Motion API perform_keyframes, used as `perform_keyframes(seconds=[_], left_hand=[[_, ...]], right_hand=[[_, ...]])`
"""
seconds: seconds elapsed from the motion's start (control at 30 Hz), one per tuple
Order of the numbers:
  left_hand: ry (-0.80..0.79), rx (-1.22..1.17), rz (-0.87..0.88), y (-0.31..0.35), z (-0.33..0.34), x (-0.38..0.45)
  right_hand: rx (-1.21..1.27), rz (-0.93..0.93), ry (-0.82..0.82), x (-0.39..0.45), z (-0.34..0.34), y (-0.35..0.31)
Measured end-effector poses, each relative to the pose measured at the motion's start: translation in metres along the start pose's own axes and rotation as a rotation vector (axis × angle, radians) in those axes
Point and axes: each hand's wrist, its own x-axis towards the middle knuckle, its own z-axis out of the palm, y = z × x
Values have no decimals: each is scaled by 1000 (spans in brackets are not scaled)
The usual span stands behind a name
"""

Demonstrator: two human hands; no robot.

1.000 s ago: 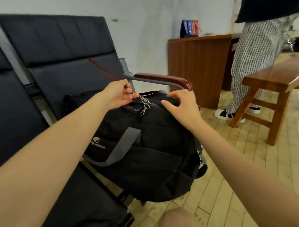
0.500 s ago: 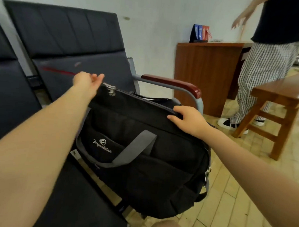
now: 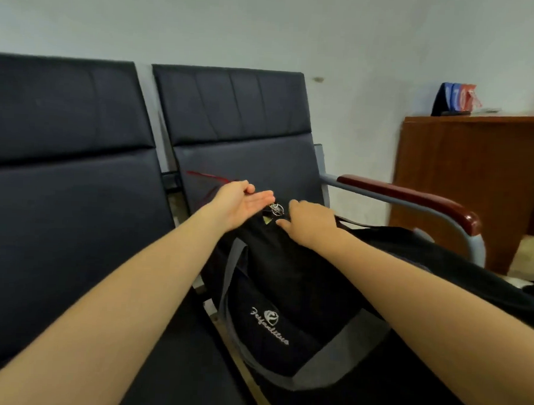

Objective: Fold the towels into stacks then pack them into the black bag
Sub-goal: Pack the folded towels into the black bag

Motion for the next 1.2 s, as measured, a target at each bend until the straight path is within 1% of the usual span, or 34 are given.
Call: perform_keyframes(seconds=[0.1,0.2,0.3,0.37,0.43,0.47,0.57,0.67,0.73,0.8,0.87,0.93,0.97,1.03,1.1,1.2], left_hand=[[41,30,32,-8,-2,21],[66,-1,72,-15,-4,43],[174,-112,183,-3,-19,68],[240,-104,227,13,-39,81],[304,7,285,20,-57,91],[308,73,296,18,-61,92],[244,227,301,6,-69,88],[179,319,316,4,-80,80],[160,472,342,8,-87,76],[157,736,439,12,-96,75],[138,1098,596,12,-105,80],[134,1376,656,7,-116,90],[143,1465,660,4,-122,96],[190,1527,659,-4,-131,103],[231,1538,601,-4,-138,109],[218,1407,490,-1,-160,124]], right_hand=[[-8,-77,-35,17,4,2],[116,-110,-48,22,9,16],[273,-113,-55,15,12,30],[339,-142,-40,12,12,35],[326,-167,-44,14,11,36],[296,-163,-58,16,10,34],[167,-126,-79,29,13,20],[78,-105,-17,47,21,-6],[64,-76,8,60,26,-24],[78,-29,14,73,31,-37],[72,-22,5,83,34,-45],[59,-82,-15,89,36,-46],[56,-118,-21,90,36,-45],[47,-188,-21,89,33,-40],[46,-243,-8,87,30,-34],[54,-274,-6,87,28,-26]])
